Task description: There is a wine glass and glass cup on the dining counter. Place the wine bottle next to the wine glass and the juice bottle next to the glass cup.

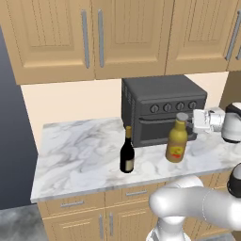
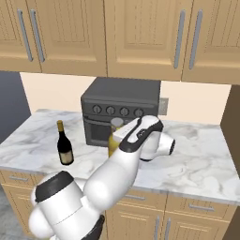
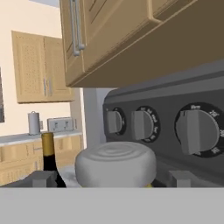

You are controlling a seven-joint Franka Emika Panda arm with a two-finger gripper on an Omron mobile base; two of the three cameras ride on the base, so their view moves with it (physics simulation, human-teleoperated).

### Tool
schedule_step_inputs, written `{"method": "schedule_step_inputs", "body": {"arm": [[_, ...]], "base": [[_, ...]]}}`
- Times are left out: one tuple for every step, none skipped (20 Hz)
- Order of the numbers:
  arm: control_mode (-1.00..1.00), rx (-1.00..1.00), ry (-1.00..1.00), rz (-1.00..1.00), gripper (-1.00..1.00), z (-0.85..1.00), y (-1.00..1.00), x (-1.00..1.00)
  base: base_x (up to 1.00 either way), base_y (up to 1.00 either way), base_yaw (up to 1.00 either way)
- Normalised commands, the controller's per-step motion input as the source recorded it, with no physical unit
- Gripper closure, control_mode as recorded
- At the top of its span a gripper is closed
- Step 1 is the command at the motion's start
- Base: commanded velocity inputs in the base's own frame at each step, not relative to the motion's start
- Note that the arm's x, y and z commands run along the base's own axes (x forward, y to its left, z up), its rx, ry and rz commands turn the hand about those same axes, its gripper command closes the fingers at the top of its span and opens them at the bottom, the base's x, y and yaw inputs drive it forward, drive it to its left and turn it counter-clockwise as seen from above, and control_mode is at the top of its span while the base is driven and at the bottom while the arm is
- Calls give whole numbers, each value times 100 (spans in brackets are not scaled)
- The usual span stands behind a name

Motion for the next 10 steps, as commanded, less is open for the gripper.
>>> {"method": "schedule_step_inputs", "body": {"arm": [[-100,0,0,0,-100,-9,41,3],[-100,0,0,0,-100,-12,46,5],[-100,0,0,0,-100,-18,48,11],[-100,0,0,0,-100,-23,53,19],[-100,0,0,0,-100,-26,52,19],[-100,0,0,0,-100,-30,53,19],[-100,0,0,0,-100,-29,52,17],[-100,0,0,0,-100,-31,45,18],[-100,0,0,0,-100,-29,41,15],[-100,0,1,0,-100,-24,35,9]], "base": [[0,0,0],[0,0,0],[0,0,0],[0,0,0],[0,0,0],[0,0,0],[0,0,0],[0,0,0],[0,0,0],[0,0,0]]}}
